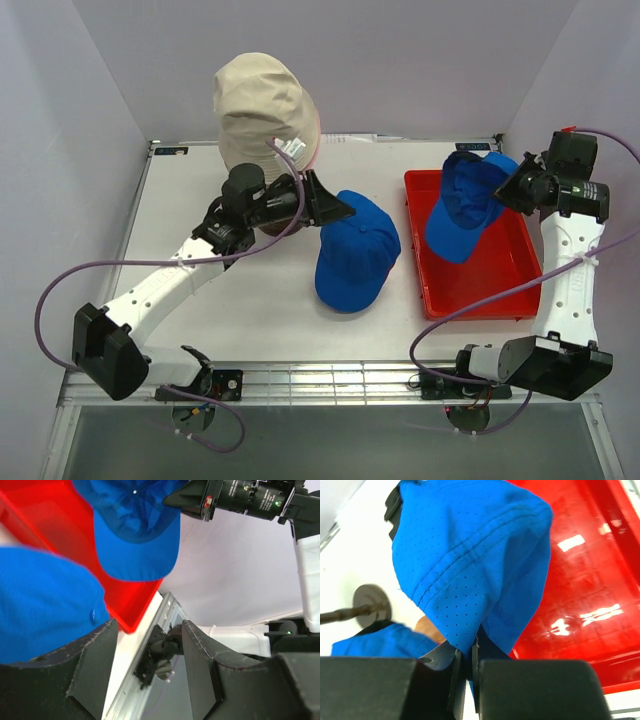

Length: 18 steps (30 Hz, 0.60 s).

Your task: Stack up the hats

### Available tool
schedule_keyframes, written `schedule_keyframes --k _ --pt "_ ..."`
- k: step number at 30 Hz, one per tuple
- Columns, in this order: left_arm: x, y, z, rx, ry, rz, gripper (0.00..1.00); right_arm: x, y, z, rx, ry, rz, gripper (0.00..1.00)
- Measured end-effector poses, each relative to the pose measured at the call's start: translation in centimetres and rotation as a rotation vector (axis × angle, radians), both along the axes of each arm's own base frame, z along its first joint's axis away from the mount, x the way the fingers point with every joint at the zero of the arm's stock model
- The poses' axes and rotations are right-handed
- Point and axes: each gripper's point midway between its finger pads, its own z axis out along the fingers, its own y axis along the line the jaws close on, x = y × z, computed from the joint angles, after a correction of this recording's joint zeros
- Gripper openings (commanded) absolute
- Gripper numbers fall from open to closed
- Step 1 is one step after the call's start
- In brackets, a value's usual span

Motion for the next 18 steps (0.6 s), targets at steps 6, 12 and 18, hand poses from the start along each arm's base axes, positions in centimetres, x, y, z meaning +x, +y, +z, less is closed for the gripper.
schedule_keyframes --k 6,12,18 --pt "0.2 -5.2 4.0 -0.001 -0.159 -0.046 0.65 0.1 3.0 2.3 0.028 -0.05 0.059 0.08" --pt "-1.7 -10.7 3.7 0.042 -0.259 -0.09 0.66 -0.2 4.6 3.1 0.053 -0.065 0.06 0.08" --pt "-2.7 -15.7 0.8 0.125 -0.336 -0.1 0.68 -0.4 5.2 3.3 0.068 -0.069 0.036 0.08"
